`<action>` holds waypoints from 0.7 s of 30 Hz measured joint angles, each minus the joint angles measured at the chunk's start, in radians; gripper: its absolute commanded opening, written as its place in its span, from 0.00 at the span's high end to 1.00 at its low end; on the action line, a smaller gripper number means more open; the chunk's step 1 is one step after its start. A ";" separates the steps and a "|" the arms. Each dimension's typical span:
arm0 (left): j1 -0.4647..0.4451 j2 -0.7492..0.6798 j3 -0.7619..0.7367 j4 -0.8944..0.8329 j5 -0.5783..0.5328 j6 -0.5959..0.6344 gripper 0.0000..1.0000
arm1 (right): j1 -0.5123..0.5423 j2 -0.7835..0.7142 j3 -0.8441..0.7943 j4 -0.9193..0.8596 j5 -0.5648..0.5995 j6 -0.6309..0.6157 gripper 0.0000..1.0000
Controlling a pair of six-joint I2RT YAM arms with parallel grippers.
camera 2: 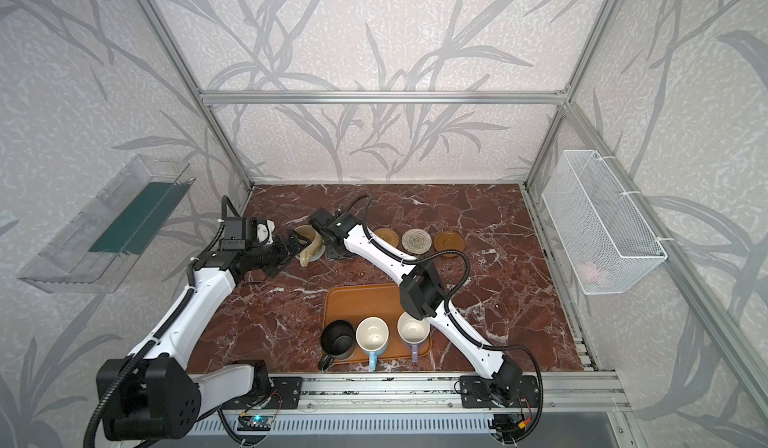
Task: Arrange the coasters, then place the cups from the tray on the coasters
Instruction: 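Lower the speckled mug onto the cork paw coaster beside the cream mug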
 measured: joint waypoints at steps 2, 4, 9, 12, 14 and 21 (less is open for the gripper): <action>0.000 0.000 -0.002 0.000 0.000 0.000 0.04 | -0.002 0.000 0.005 0.004 0.000 -0.002 0.62; 0.000 -0.001 -0.002 0.000 0.000 0.001 0.04 | -0.002 0.000 0.006 0.003 -0.002 -0.003 0.62; 0.000 -0.002 -0.002 -0.004 0.000 0.002 0.04 | -0.003 -0.001 0.006 0.010 -0.011 -0.005 0.61; 0.000 -0.011 -0.002 -0.018 0.000 0.006 0.04 | -0.004 -0.013 -0.022 0.033 -0.029 -0.008 0.63; 0.000 -0.023 -0.002 -0.032 0.000 0.010 0.04 | -0.004 -0.032 -0.058 0.051 -0.047 -0.007 0.63; 0.000 -0.064 -0.002 -0.061 0.000 0.012 0.04 | -0.005 -0.047 -0.082 0.071 -0.071 -0.005 0.61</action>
